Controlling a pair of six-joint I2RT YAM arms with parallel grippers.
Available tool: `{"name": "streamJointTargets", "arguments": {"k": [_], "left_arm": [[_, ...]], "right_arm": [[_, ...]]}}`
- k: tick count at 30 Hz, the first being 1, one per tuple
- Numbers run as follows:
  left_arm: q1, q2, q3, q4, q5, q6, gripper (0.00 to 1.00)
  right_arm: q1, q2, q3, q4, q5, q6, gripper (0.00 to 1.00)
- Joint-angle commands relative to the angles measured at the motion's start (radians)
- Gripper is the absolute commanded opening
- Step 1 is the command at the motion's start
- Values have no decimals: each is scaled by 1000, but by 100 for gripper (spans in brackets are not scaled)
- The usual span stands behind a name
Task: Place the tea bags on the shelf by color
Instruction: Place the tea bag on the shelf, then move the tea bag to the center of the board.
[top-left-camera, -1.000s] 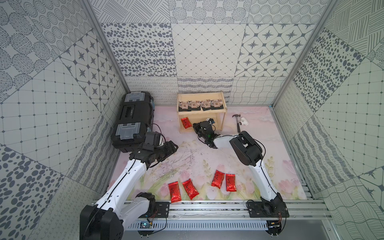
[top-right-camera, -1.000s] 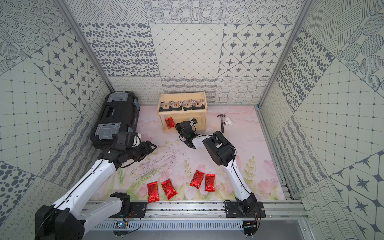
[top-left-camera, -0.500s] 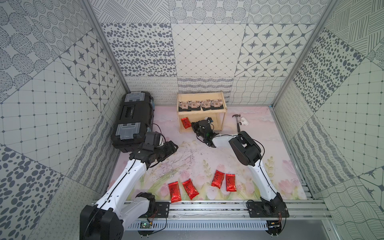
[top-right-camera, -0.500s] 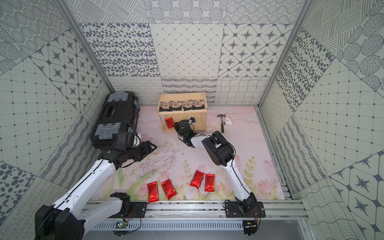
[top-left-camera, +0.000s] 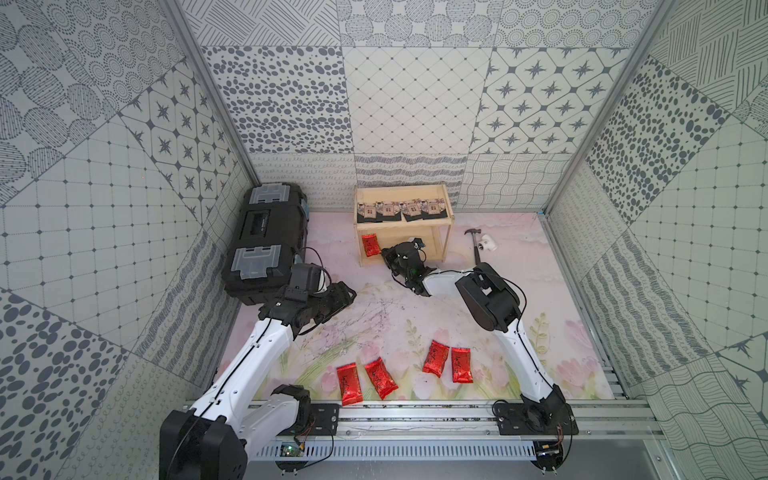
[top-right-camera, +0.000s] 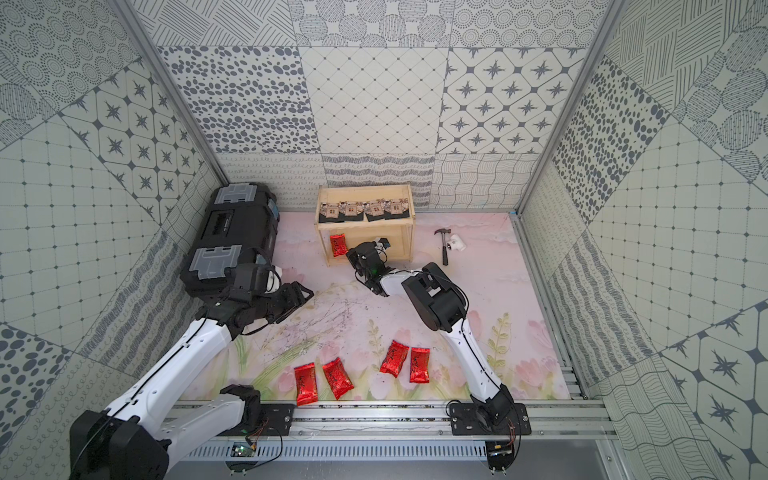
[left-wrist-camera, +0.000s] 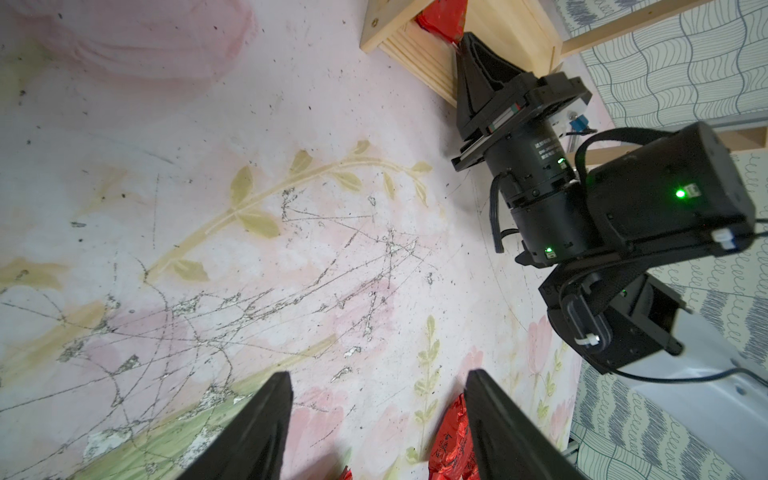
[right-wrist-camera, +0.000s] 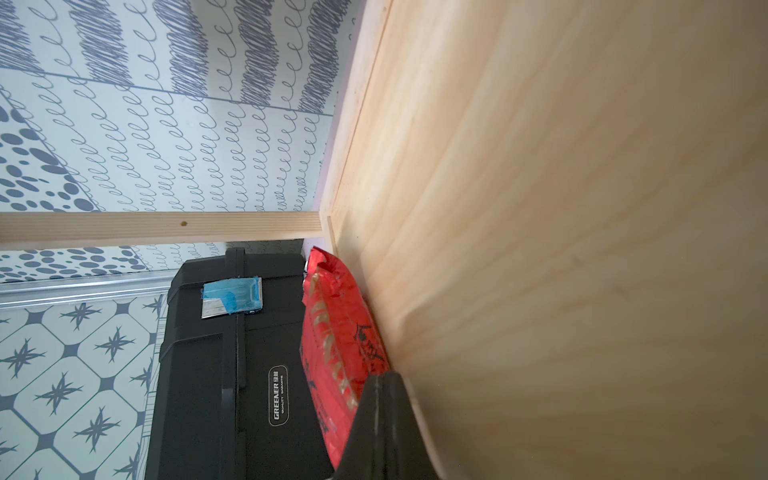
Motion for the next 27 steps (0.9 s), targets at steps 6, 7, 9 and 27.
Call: {"name": "streamJointTargets", "arguments": {"k": [6,7,9,27], "left_arm": [[8,2,2,27,28,21,70],[8,2,2,26,28,20,70],[9,3,1,28,30,21,70],[7,22,-40,103,97,-15,70]], "right_arm": [[13,24,36,19,-14,0,0],[15,24,37,19,-15,-1,0],[17,22,36,19,-15,-1,0],[33,-379,-348,-44,-20,-242,14]]}}
